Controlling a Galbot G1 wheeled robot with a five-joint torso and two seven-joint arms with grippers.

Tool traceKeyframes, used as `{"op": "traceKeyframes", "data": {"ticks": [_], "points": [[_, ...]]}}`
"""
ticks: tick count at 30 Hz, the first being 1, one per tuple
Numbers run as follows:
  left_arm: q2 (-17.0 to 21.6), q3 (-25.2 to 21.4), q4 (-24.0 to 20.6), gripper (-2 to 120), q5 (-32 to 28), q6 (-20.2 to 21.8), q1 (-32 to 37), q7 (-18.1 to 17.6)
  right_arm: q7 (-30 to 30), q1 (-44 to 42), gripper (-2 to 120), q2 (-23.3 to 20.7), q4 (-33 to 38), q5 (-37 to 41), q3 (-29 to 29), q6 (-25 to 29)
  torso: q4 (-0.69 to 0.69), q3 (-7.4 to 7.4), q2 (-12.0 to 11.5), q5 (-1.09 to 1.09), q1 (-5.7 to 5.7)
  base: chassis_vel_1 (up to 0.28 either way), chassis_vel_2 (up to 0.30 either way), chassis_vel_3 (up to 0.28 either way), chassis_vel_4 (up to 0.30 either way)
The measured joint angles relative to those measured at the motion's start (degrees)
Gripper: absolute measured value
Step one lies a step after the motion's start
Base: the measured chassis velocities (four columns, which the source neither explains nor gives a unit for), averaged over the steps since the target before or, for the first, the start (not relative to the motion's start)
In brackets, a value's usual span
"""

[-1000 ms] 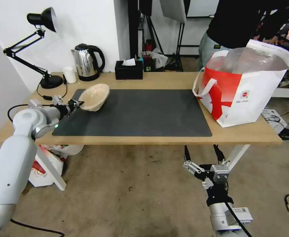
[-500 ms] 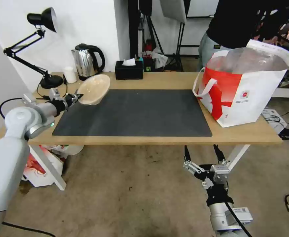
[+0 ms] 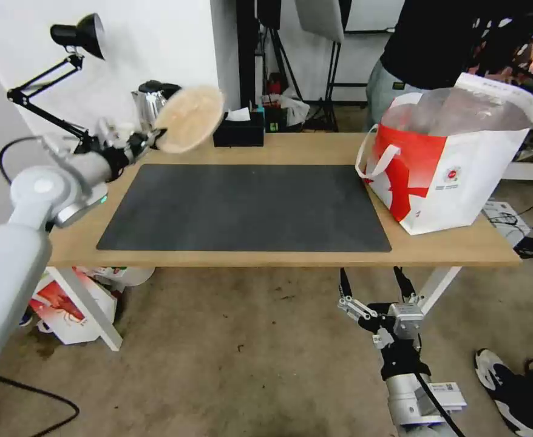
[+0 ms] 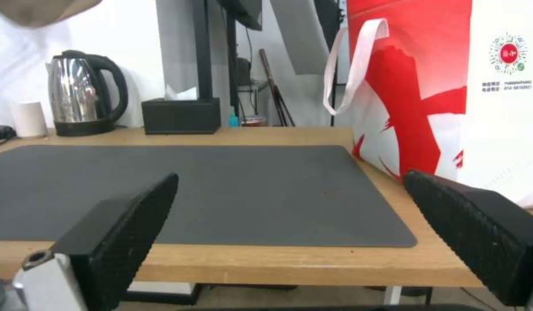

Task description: Pick up the trash from the table and place it into the takeout bag.

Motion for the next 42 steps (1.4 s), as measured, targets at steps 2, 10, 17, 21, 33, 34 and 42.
{"op": "traceKeyframes", "data": {"ticks": [2, 10, 17, 21, 33, 34, 42], "points": [[-0.09, 4.5, 1.93, 0, 0.59, -1.33, -4.37, 2.45, 0.0, 0.0, 100, 0.0, 0.0, 0.0, 0.0, 0.0, 0.01, 0.01, 0.0, 0.0, 0.0, 0.0, 0.0, 0.0, 0.0], [-4.09, 16.34, 8.93, 0, 2.76, -5.33, -14.41, 9.16, 0.0, 0.0, 100, 0.0, 0.0, 0.0, 0.0, 0.0, 0.0, 0.0, 0.0, 0.01, 0.0, 0.0, 0.0, 0.0, 0.0], [-9.06, 26.07, 16.5, 0, 3.44, -9.61, -23.38, 15.26, 0.0, 0.01, 100, 0.0, 0.0, 0.0, 0.0, 0.0, 0.02, 0.01, 0.0, 0.01, 0.0, 0.0, 0.0, 0.0, 0.0], [-13.95, 31.05, 21.3, 0, 3.43, -11.14, -29.29, 18.41, -0.01, 0.01, 100, 0.0, 0.0, 0.0, 0.0, 0.0, -0.01, 0.0, 0.0, 0.03, 0.0, 0.0, 0.0, 0.0, 0.0], [-25.64, 41.51, 38.56, 0, 1.71, -13.55, -39.23, 26.41, 0.0, 0.0, 100, 0.0, 0.0, 0.0, 0.0, 0.0, 0.02, 0.0, 0.0, 0.01, 0.0, 0.0, 0.0, 0.0, 0.0], [-26.97, 42.2, 40.59, 0, 1.49, -13.56, -40.17, 27.02, 0.0, 0.02, 100, 0.0, 0.0, 0.0, 0.01, 0.0, 0.02, 0.0, 0.0, 0.01, 0.0, 0.0, 0.0, 0.0, 0.0], [-32.09, 47.95, 48.99, 0, -0.02, -13.5, -44.52, 29.95, 0.0, 0.0, 100, 0.0, 0.0, 0.0, 0.0, 0.0, -0.01, 0.0, 0.0, 0.02, -0.01, 0.0, 0.0, 0.0, 0.0]]}}
